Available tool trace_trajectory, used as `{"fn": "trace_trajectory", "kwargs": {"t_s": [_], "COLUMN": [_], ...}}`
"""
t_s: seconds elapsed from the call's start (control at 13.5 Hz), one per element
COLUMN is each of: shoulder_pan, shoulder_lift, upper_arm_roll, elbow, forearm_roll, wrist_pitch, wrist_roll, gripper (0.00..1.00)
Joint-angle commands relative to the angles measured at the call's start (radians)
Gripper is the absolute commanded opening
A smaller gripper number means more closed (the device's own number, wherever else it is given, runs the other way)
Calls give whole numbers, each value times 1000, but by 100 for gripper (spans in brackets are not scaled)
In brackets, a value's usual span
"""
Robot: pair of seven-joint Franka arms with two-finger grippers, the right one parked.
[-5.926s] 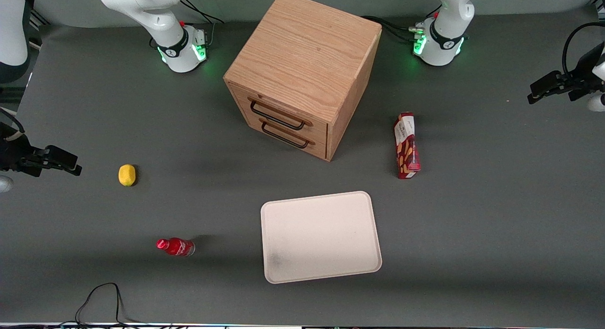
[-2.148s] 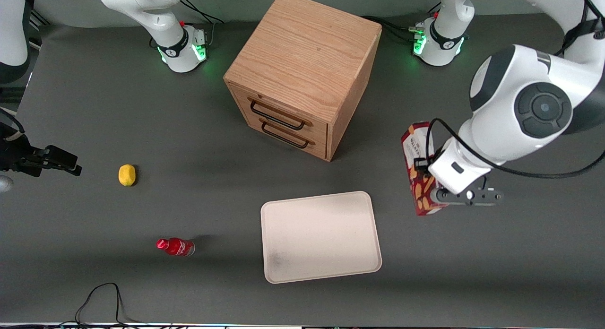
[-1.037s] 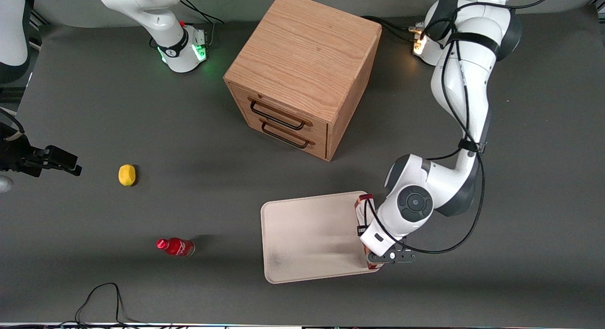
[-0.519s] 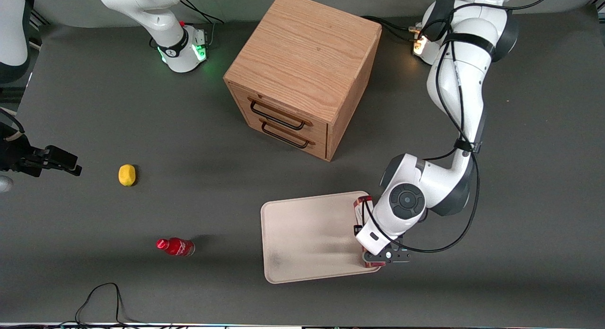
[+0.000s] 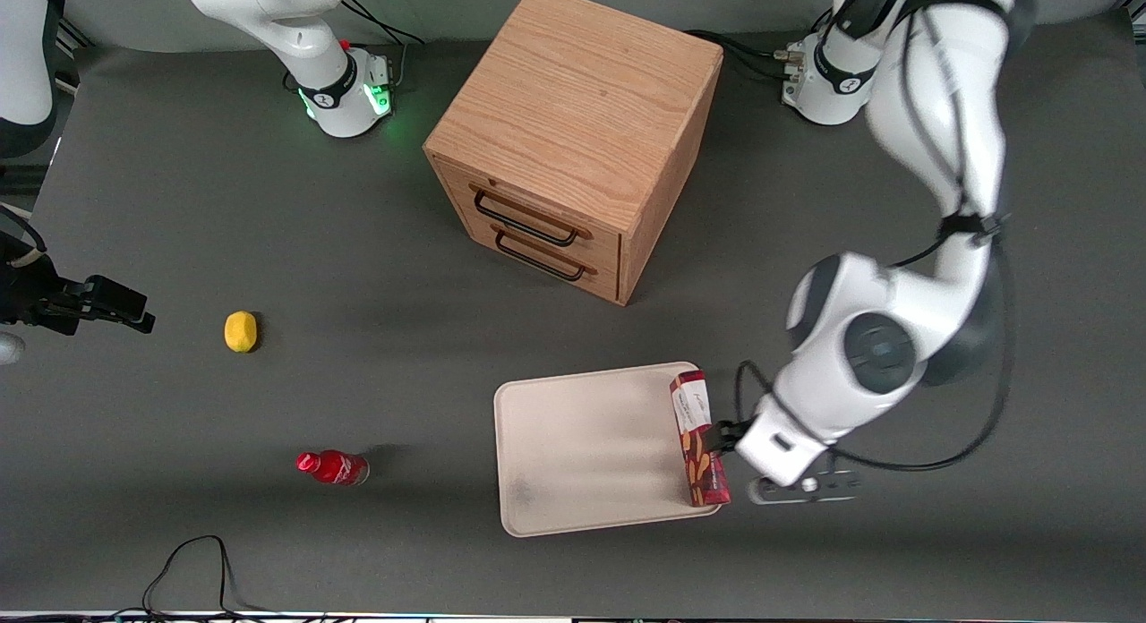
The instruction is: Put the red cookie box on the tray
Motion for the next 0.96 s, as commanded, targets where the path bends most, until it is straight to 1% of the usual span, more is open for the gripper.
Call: {"fn": "trace_trajectory", "kwargs": {"t_s": [0.0,0.22,0.37,0.44,0.52,0.59,0.74,0.89], "shoulder_pan": [97,226,326,367,395,403,403,403], "shoulder_lift": [-316,-561,-707,-772,-835,-888,-953,-966], "upper_arm_roll": [-11,-11,-11,-9,-9,-9,-11,-11], "elbow": [-318,-498,-625,-696,-760,-808,-854,-853], "forearm_roll": [-28,-32,-32,-31,-31,-31,-32,-32], "wrist_pitch": [-60,-222,-288,-294,-293,-294,-317,-354], "wrist_roll": [86,163,365,428,447,440,403,401], "gripper": [100,100,100,100,100,100,100,100]}}
